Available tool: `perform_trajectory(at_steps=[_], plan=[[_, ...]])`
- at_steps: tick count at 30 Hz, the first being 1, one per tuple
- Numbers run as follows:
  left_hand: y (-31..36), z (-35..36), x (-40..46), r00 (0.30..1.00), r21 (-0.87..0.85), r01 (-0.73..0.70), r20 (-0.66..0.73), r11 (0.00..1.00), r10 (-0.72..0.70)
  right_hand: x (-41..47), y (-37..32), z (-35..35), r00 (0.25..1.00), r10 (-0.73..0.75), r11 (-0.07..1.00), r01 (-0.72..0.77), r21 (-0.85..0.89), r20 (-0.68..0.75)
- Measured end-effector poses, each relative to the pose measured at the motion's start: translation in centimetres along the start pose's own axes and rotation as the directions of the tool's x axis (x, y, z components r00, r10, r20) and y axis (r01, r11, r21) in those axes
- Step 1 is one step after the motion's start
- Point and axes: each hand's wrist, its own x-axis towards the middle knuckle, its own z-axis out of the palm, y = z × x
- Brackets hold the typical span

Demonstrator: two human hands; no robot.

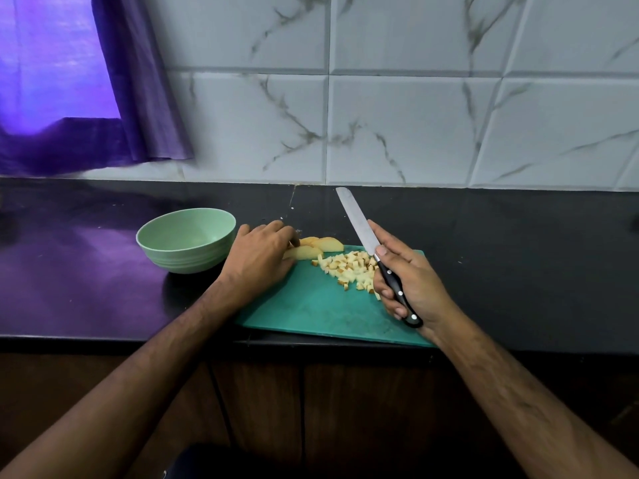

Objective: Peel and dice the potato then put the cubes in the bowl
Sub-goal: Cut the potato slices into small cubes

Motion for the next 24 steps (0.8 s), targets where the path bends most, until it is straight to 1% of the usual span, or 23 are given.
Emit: perform_trajectory(at_steps=[9,15,20,24], plan=[[0.54,-0.31,0.72,0.998,0.04,0.032,0.06,0.999,-0.034,-0.1,-0.02,0.04,1.0,-0.018,1.0,0.018,-0.023,0.01],[0.57,-0.27,0.22,0.999,0.059,0.005,0.045,0.998,-0.008,-0.13,0.05,-0.04,1.0,-0.02,0.999,0.021,-0.025,0.012],[0.78,-0.38,0.47,0.997,0.058,0.054,0.054,0.997,-0.057,-0.16,0.01,0.01,1.0,-0.022,0.999,0.022,-0.024,0.006],[0.93,-0.39,0.35,0.998,0.065,0.041,0.048,0.997,-0.044,-0.25,0.0,0.05,1.0,-0.025,0.999,0.025,-0.02,0.005]])
